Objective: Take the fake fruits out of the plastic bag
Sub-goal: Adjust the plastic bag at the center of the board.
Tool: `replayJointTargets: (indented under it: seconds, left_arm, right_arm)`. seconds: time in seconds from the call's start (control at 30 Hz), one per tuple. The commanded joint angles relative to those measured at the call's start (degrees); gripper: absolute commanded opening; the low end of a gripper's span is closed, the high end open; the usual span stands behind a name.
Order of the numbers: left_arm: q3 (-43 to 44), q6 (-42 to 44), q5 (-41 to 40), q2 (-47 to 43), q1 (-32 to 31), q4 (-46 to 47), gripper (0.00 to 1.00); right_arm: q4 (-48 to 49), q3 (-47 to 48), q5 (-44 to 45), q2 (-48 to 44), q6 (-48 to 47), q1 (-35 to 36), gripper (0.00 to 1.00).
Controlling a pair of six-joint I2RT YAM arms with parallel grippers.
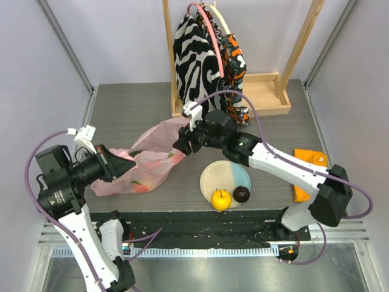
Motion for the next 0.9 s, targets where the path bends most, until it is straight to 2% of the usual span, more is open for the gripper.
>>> replayJointTargets:
  seconds: [0.0,0.2,0.4,0.47,0.6,0.73,0.87]
  left_arm:
    - [-1.7,1.88,-0.63,-1.53,0.42,-5.42,0.0]
    - [-1.18,4.42,-1.24,-1.71,0.33,-8.05,0.0]
    - [-2.14,6.8,-2.03,-2.49,0.42,-11.05,0.0]
    - [-2.93,6.89,-2.12,-2.67,0.33,-10.96,0.0]
    - [-3.37,6.89,-2.12,-2.76,0.42,-10.87,0.0]
    - [-2.67,6.36,-1.95,-2.06,0.42,-10.17,0.0]
    - [-1.7,5.83,-2.12,-1.44,0.33,-9.38,0.0]
  right_arm:
    - [2.83,2.49,-8.72,7.85,1.97,1.96,0.53]
    - [5.82,12.42,-5.73,19.63,8.29,3.55,0.46]
    - [4.24,19.29,-8.53,23.08,9.35,3.64,0.46]
    - [4.06,19.48,-13.16,22.29,9.53,3.38,0.48]
    - [4.06,19.13,-15.05,18.6,12.34,1.88,0.49]
    - [3.27,21.05,-11.54,20.87,12.69,1.88,0.45]
    - [2.04,21.68,-7.76,27.72,11.03,2.67,0.37]
